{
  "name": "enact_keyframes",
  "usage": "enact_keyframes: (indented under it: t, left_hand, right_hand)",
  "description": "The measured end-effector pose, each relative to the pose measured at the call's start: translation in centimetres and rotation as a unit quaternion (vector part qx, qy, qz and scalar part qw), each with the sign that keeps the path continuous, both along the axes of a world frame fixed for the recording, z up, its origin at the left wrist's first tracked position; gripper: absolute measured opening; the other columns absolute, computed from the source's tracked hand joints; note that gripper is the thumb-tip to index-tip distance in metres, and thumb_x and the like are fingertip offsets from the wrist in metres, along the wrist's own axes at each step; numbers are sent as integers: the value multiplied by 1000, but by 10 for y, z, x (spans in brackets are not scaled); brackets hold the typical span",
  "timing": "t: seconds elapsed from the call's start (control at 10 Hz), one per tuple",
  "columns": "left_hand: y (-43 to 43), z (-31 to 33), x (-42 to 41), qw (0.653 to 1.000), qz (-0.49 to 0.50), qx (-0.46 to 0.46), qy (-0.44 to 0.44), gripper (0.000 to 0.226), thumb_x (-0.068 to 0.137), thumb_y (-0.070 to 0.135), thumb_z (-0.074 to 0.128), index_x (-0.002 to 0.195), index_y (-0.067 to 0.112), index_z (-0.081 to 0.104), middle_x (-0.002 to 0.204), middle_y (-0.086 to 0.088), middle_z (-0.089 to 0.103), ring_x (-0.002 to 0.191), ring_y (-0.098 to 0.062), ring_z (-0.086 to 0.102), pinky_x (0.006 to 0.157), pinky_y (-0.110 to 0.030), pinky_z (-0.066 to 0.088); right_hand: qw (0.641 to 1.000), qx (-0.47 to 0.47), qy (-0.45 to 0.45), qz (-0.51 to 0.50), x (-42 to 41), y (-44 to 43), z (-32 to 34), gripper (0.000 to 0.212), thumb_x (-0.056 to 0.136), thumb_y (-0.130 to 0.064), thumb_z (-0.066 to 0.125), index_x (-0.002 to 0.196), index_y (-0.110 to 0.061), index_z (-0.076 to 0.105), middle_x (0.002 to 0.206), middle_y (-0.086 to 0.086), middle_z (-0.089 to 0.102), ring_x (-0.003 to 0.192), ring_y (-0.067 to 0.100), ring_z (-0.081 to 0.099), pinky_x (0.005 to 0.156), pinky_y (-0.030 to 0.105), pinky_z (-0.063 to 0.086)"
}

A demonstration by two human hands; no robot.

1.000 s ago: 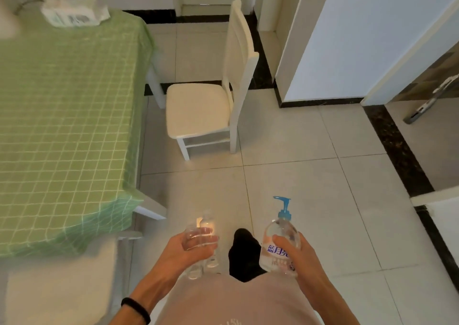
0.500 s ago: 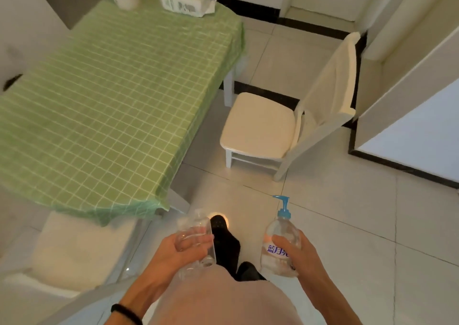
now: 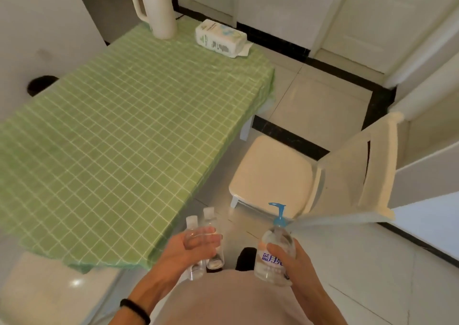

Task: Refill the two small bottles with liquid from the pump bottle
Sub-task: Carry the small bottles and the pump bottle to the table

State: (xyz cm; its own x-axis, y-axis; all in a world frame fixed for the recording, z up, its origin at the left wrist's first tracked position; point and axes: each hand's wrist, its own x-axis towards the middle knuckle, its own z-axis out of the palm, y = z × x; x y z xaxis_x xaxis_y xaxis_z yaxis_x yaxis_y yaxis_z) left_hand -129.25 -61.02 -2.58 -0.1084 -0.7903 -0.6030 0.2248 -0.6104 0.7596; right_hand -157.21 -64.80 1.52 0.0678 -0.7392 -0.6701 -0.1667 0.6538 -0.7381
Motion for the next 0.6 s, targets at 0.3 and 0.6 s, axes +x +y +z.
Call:
enact_keyframes:
  t: [0.3, 0.6]
  left_hand:
    - [-62, -4, -23, 988, 151, 2, -16, 59, 70, 9, 94, 125, 10, 73, 121, -8, 79, 118, -20, 74, 84, -19, 60]
    - [-85, -5, -48, 939, 344, 10, 4, 44, 74, 1, 88, 113, 18, 78, 120, -11, 79, 114, -21, 76, 82, -18, 60]
  right_hand:
    - [992, 32, -2, 126, 2, -139, -17, 83, 78, -47, 89, 146, -20, 50, 128, -2, 67, 115, 17, 67, 96, 41, 55]
    - [957, 7, 6, 290, 23, -243, -22, 71, 66, -59, 85, 127, -35, 57, 121, -9, 70, 107, 8, 69, 80, 27, 53]
